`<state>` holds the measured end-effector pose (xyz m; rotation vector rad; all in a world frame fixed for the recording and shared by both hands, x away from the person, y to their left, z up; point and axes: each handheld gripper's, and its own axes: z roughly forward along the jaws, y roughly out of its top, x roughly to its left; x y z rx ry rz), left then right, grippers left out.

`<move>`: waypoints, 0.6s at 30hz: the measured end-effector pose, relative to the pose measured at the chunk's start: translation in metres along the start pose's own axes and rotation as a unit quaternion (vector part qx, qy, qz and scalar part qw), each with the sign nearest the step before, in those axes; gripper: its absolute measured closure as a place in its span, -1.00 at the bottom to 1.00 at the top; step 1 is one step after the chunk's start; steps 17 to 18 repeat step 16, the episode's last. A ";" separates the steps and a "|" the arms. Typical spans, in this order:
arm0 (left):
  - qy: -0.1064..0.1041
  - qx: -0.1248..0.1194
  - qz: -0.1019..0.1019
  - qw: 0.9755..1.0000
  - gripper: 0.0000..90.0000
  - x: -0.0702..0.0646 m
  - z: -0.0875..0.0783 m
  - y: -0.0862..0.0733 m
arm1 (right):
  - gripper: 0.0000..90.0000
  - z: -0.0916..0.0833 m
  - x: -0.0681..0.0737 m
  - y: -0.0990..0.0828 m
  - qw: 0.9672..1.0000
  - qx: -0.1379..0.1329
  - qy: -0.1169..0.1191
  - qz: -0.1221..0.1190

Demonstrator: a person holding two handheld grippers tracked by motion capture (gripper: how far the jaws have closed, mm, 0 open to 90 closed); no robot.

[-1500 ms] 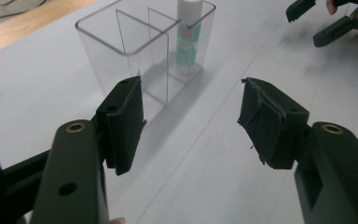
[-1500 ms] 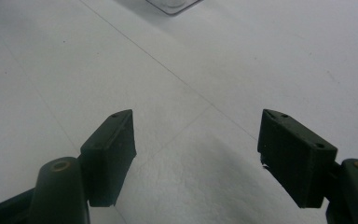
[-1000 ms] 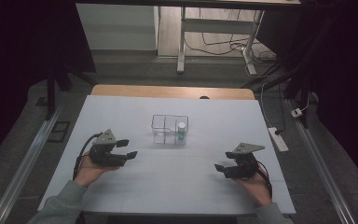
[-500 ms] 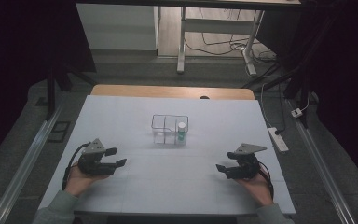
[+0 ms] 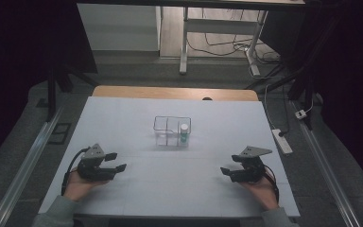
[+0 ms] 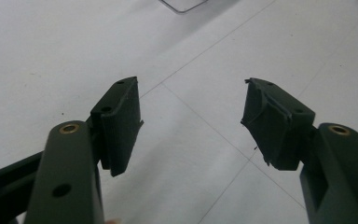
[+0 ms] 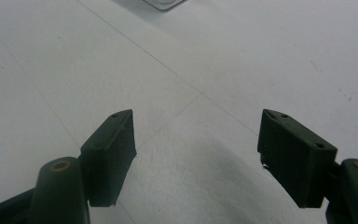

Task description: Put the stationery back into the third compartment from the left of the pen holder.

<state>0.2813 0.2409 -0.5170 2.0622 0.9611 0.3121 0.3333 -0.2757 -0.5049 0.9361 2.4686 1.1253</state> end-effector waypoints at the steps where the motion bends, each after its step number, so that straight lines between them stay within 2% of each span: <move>1: 0.000 0.001 -0.001 1.000 -0.20 0.000 0.000 0.000 | -0.39 0.000 0.000 0.000 1.000 0.001 0.000 0.000; 18: -0.003 0.004 -0.001 1.000 -0.21 0.002 0.001 0.000 | -0.39 0.001 0.002 0.000 1.000 0.004 0.000 -0.008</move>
